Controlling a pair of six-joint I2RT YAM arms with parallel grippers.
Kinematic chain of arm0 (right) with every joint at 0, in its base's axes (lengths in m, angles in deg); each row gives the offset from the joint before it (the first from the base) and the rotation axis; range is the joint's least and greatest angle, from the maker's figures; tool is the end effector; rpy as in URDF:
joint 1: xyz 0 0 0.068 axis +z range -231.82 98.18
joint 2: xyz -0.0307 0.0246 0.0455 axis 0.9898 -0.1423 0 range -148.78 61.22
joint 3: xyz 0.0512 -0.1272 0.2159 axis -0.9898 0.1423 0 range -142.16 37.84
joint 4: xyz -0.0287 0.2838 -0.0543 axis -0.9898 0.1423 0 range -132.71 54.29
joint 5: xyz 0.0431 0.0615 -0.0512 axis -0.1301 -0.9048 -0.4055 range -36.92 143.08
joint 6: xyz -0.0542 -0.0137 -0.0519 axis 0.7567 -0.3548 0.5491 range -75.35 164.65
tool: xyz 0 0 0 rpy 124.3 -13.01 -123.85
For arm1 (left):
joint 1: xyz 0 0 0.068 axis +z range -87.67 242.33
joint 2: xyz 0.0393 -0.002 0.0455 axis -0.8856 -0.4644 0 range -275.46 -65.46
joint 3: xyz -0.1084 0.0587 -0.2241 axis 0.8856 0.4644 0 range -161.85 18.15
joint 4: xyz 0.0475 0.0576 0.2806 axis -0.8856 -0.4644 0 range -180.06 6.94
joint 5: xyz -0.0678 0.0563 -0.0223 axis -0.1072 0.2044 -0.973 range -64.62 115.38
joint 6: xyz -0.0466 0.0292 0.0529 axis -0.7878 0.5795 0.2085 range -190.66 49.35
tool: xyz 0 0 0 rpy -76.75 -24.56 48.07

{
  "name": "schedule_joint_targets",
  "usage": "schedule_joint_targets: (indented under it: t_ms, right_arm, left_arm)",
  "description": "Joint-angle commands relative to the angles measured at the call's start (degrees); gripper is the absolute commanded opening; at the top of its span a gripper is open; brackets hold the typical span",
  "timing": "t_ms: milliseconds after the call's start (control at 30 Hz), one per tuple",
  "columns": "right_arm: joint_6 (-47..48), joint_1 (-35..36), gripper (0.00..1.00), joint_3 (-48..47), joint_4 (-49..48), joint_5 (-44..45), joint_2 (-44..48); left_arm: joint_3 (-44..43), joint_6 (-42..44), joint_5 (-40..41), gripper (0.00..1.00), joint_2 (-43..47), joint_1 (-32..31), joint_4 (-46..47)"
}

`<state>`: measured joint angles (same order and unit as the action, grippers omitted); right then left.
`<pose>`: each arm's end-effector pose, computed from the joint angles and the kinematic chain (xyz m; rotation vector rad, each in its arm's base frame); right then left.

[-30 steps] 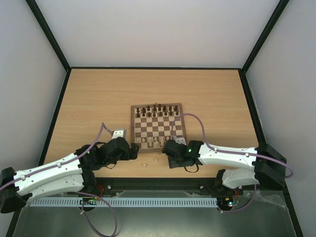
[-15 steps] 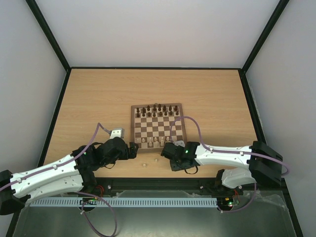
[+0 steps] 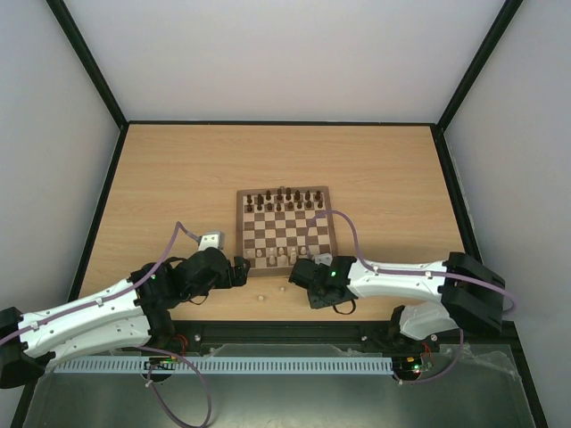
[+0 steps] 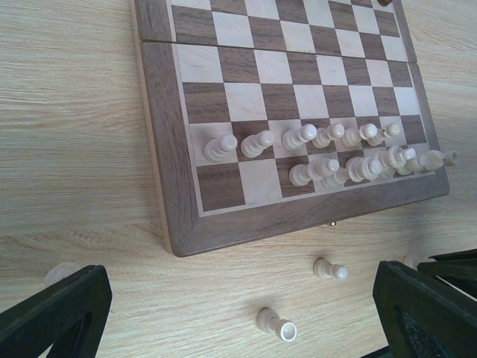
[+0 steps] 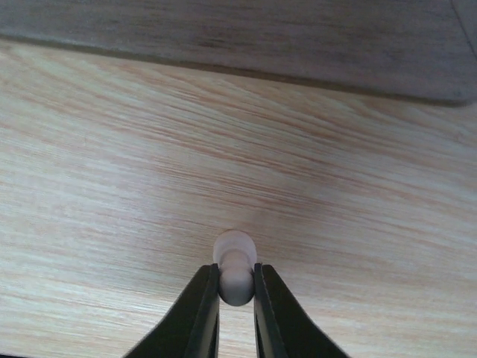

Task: Set up the chess pieces on the board
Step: Pick up the chess piece at the center of the board, then place the chess piece on the chessboard.

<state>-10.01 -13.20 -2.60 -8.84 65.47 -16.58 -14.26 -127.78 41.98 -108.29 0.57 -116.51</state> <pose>0.1104 0.2441 0.1049 -0.2889 2.7712 0.2618 0.1201 -0.1844 0.1959 -0.0520 2.4072 -0.7026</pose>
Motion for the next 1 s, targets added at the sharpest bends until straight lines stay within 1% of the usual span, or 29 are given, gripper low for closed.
schedule_joint_targets:
  t_ms: [0, 33, 133, 233, 300, 400, 533, 700, 967]
  right_arm:
    - [0.5, -0.3, 0.07, -1.2, 1.9, 2.1, -1.8]
    - [0.3, -0.3, 0.03, -1.6, 2.2, 2.7, -1.8]
    - [0.6, -0.4, 0.02, -4.1, 4.1, 3.9, -0.5]
    - [1.3, -0.4, 0.02, -8.9, 8.7, 5.2, 1.6]
    - [1.9, -0.7, 0.02, -12.9, 12.8, 7.9, 2.4]
    - [4.4, -3.8, 0.02, -18.2, 16.3, 10.0, 3.7]
    - [9.8, -10.7, 0.02, -22.6, 16.6, 9.8, 3.5]
    - [15.3, -18.1, 0.03, -24.9, 14.2, 7.4, -2.1]
    - [21.2, -24.3, 0.03, -25.2, 8.6, 0.7, -10.5]
  left_arm:
    - [0.2, -0.4, 1.1, 0.99, 0.5, -0.5, -0.9]
    - [0.3, -0.4, 1.0, 0.99, 0.6, -0.4, -0.8]
    - [0.2, -0.5, 1.1, 0.99, 0.5, -0.4, -0.7]
    - [0.2, -0.5, 1.1, 0.99, 0.3, -0.4, -0.7]
    - [0.2, -0.4, 1.0, 0.99, 0.3, -0.4, -0.6]
    - [0.2, -0.2, 1.0, 0.99, 0.4, -0.4, -0.5]
    - [0.3, 0.0, 0.9, 0.99, 0.0, -0.4, 0.0]
    - [0.2, 0.3, 1.2, 0.99, -0.2, -0.4, 0.1]
    - [0.2, 0.5, 1.1, 0.99, 0.2, -0.4, 0.0]
